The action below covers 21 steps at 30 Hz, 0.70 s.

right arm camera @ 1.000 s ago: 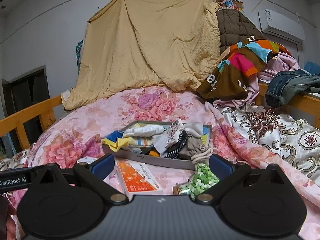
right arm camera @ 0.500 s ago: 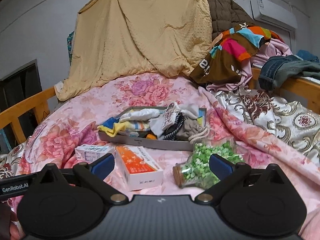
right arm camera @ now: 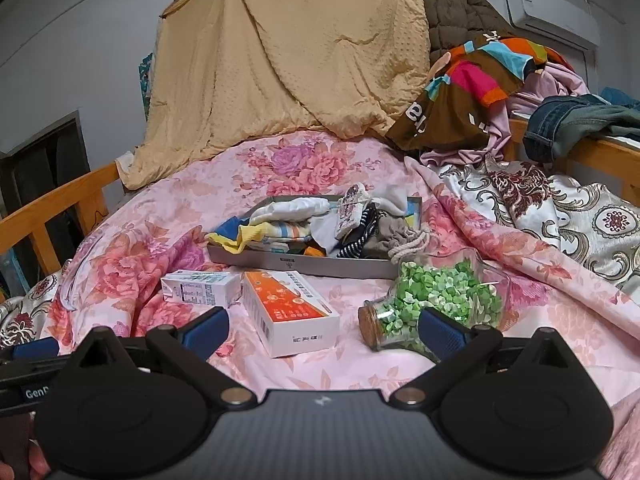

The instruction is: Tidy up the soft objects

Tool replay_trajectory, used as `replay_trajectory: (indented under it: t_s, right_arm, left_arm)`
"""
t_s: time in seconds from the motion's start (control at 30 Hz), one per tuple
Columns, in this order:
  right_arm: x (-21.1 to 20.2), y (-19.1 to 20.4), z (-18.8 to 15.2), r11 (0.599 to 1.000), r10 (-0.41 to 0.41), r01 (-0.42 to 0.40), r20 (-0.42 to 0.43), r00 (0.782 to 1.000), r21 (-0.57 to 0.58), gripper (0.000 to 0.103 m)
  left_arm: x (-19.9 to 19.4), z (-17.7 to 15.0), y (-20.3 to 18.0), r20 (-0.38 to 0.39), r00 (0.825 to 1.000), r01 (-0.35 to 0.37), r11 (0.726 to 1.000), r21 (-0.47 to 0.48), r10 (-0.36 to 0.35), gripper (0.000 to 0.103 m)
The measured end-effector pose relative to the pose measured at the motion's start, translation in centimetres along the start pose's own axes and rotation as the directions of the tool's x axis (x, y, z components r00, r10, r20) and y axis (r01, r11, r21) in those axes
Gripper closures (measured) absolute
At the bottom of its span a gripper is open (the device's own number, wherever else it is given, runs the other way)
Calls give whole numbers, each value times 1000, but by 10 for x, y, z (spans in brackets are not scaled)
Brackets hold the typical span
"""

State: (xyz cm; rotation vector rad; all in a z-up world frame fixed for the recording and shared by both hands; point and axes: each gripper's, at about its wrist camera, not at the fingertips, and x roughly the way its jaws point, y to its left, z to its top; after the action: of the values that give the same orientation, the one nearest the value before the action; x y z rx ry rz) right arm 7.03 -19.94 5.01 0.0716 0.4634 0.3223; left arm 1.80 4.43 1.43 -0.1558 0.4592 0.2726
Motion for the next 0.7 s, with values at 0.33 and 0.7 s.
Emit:
replay_trajectory:
  t_s: [0.33, 0.7]
  right_arm:
    - [4, 2, -2, 1000, 0, 0, -8, 1000, -18, 0]
    - [20, 14, -6, 999, 14, -16, -45, 999, -44, 0]
  left_arm:
    - [-4, 2, 5, 63, 998, -3, 999, -49, 6, 1]
    - [0, 0, 5, 50, 998, -20, 999, -43, 22, 1]
